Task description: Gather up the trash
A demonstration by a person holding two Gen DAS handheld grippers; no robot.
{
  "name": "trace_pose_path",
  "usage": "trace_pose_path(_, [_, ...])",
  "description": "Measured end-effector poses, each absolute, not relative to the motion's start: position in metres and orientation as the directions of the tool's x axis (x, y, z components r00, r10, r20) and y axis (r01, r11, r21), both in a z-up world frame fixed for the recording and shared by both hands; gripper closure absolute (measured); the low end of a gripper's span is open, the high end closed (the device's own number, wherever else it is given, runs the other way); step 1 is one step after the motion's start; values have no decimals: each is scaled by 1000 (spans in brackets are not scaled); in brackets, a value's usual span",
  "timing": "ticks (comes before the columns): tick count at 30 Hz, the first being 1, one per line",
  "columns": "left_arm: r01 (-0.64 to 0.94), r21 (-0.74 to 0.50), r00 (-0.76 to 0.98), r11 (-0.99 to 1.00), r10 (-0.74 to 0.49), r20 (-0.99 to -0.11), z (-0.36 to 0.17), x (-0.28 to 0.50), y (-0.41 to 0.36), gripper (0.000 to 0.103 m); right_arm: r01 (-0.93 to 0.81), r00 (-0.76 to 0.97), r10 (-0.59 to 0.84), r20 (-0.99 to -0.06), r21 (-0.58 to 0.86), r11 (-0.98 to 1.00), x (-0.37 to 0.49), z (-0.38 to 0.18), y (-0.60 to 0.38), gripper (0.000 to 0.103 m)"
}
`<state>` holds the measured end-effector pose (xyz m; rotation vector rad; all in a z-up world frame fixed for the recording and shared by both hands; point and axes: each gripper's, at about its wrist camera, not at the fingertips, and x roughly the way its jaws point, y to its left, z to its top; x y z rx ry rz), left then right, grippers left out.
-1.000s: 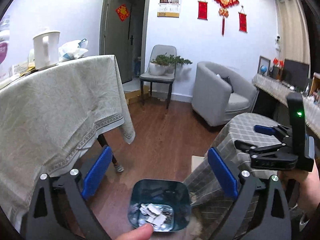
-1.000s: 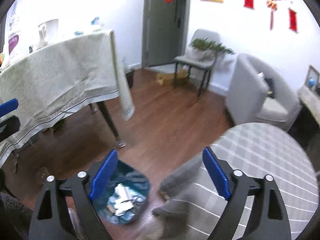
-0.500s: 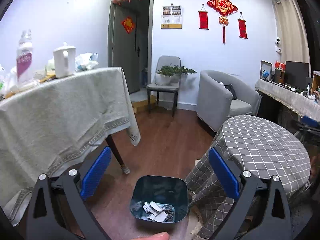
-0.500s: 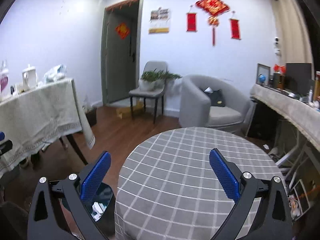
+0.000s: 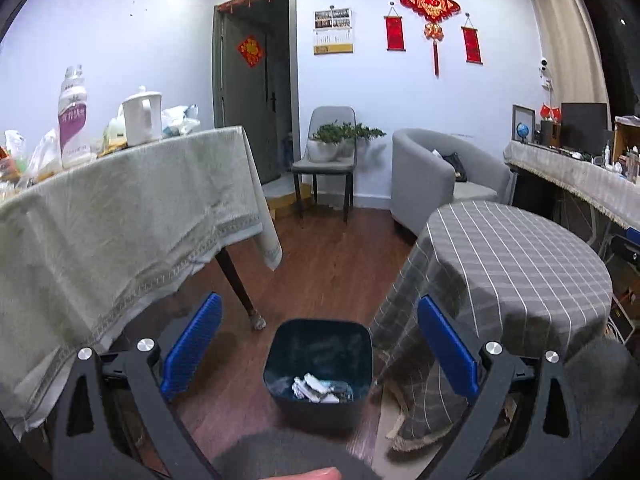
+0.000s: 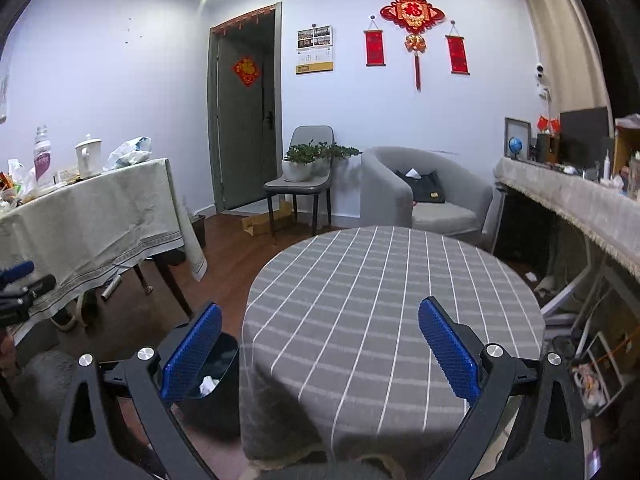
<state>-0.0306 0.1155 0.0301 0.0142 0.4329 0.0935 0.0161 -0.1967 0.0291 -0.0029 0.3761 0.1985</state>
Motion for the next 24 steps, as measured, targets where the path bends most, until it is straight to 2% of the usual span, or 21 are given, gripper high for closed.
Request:
trace_pose_path(5, [-90,18,896,996,89,-436,25,-31,113,3,-191,889,204,-410,71,979,16,15,-201,4])
trace_pose_path(13, [-78,-31,885,996,55,-463,16,-30,119,3,-192,876,262,-405,206,960,20,8,-219,4])
trace_pose_path(24, [-69,-17,877,997,52,-477,15,-31,114,3,-226,873,254,-417,117,967,17,12,-198,4])
